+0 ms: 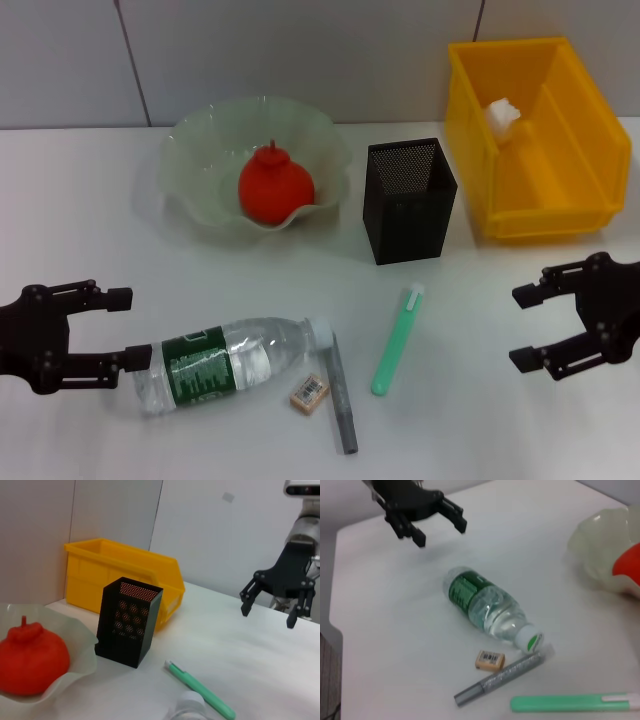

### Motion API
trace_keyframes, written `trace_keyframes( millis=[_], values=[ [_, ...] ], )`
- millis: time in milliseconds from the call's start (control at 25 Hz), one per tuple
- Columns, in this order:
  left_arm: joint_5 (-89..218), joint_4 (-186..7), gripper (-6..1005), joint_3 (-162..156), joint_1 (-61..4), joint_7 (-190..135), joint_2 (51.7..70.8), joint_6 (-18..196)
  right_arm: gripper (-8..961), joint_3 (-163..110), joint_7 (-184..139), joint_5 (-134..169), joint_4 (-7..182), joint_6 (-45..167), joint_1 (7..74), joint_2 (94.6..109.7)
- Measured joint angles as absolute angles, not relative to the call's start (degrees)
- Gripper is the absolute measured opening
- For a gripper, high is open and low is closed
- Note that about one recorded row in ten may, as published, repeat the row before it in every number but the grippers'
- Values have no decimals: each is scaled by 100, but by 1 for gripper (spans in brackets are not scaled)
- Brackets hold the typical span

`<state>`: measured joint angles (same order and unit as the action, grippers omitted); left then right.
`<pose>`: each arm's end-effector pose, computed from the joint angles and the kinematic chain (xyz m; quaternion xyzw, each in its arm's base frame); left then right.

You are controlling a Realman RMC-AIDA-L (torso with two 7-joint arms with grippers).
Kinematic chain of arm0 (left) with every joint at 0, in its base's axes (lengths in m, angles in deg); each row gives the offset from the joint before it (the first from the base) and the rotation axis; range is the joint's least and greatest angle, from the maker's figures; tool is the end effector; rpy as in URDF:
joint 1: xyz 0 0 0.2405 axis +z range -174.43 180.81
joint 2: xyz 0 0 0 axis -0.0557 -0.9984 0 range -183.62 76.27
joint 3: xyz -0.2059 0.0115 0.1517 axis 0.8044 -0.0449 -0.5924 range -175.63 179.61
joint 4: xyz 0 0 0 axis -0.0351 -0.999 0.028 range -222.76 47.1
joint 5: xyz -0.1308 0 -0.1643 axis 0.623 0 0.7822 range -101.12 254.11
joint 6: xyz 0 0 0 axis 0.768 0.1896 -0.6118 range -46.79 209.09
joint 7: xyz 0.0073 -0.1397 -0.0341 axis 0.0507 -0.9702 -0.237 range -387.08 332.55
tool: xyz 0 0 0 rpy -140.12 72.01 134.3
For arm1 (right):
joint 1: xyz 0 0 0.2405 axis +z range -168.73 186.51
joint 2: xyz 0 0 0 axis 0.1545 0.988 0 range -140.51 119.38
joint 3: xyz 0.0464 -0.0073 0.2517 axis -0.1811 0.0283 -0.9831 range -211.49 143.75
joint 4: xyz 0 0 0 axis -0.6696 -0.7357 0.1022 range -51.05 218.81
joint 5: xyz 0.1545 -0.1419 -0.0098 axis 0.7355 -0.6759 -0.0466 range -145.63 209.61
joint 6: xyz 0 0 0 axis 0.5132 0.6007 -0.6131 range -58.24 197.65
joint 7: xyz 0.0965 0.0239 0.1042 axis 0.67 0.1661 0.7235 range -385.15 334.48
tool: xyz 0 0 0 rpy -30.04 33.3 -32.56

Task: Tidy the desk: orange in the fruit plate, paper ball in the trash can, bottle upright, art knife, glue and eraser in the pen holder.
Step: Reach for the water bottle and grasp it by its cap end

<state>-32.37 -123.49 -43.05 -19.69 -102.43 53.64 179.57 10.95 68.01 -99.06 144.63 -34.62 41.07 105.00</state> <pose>-0.3147 0.2921 0.0686 -0.9508 -0.1965 -0.2089 0.1168 0.2422 0.3301 0.0604 -0.9846 0.1587 0.0456 0.0580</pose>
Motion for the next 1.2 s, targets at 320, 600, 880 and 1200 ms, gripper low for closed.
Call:
trace_keyframes(
  millis=[320,600,880,1200],
  values=[
    [-3252,-12901,841,-4319,-2279,-10649,5534,18082,826,1094,6610,-10026,14477,-3402,4018,10563],
    [-4403,-13693,841,-4435,-3283,-11611,5848,18074,826,864,6295,-10021,14425,-3337,4001,10664],
    [-6190,-13968,841,-4454,-4428,-12276,6399,17881,826,787,6295,-9970,14340,-3306,4033,10708],
    [-6621,-13624,841,-5798,-4907,-13009,6511,16850,826,787,6394,-9986,14277,-3297,4060,10724]
  ],
)
